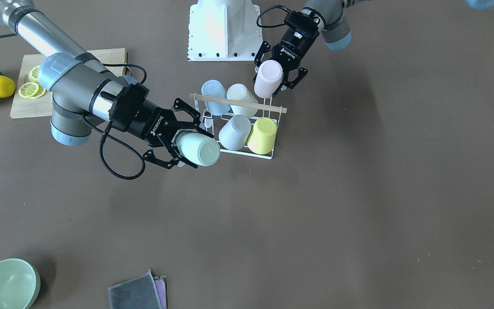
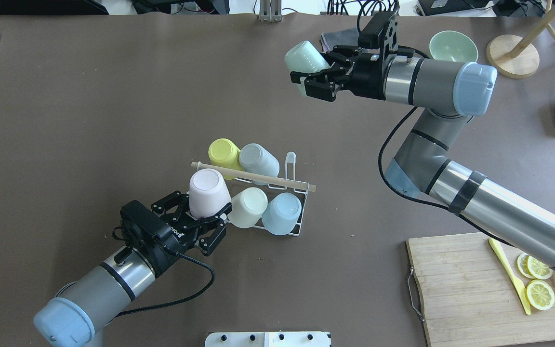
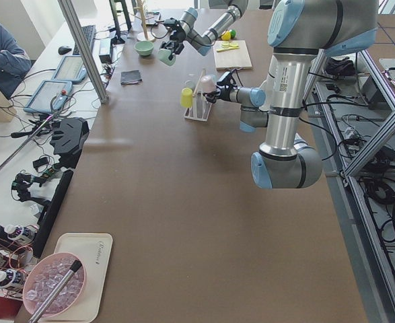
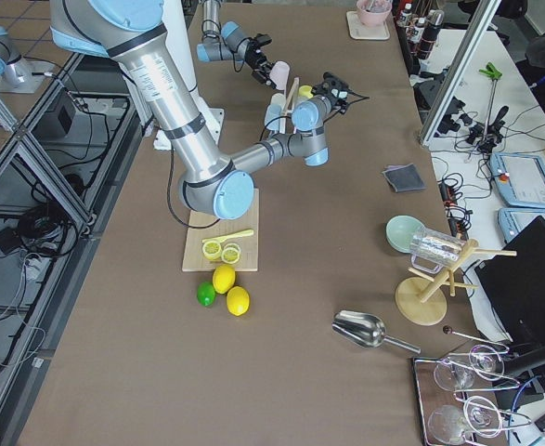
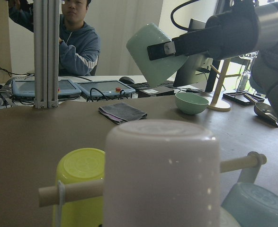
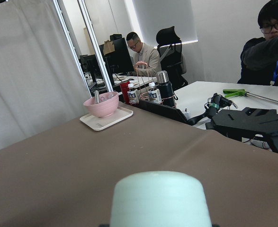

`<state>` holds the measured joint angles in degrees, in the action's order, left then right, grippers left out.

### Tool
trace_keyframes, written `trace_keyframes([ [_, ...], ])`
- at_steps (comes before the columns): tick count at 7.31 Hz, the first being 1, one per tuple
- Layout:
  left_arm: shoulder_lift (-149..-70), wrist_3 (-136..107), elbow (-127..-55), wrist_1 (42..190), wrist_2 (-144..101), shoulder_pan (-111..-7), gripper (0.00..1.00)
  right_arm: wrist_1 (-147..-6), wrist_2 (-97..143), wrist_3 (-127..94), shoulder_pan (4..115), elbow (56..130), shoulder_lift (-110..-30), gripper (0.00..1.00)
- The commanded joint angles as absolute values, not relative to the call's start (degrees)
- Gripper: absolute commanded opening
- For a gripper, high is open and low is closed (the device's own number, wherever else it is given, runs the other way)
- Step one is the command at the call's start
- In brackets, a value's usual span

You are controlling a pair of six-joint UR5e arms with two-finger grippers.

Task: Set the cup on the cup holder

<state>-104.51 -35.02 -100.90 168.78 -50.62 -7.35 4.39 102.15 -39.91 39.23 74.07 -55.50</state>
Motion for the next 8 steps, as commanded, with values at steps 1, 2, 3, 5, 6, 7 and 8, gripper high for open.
trace_keyframes([
  [1, -103.8, -34.6, -100.8, 171.0, -50.6, -7.4, 0.11, 8.8, 98.4, -40.5, 34.4, 73.5, -55.9, 0.00],
  [2, -103.6, -34.5, -100.1, 171.0, -50.5, -7.4, 0.12, 9.0, 98.6, -40.8, 34.4, 73.6, -56.0, 0.00],
  [3, -103.7, -34.5, -99.3, 171.0, -50.6, -7.4, 0.12, 9.0, 98.6, -40.8, 33.8, 73.5, -56.1, 0.00],
  [5, -103.7, -34.5, -99.0, 171.1, -50.6, -7.7, 0.13, 9.2, 98.4, -40.6, 32.4, 73.6, -56.6, 0.00],
  [6, -103.7, -34.5, -98.8, 171.1, -50.6, -7.8, 0.13, 9.2, 98.3, -40.7, 32.3, 73.6, -56.8, 0.00],
  [7, -104.0, -34.6, -97.4, 171.0, -50.6, -7.7, 0.13, 9.2, 98.4, -40.6, 32.0, 73.7, -57.2, 0.00],
  [8, -104.2, -34.7, -96.9, 171.0, -50.6, -7.7, 0.16, 9.3, 98.4, -40.7, 31.7, 74.0, -57.8, 0.00],
])
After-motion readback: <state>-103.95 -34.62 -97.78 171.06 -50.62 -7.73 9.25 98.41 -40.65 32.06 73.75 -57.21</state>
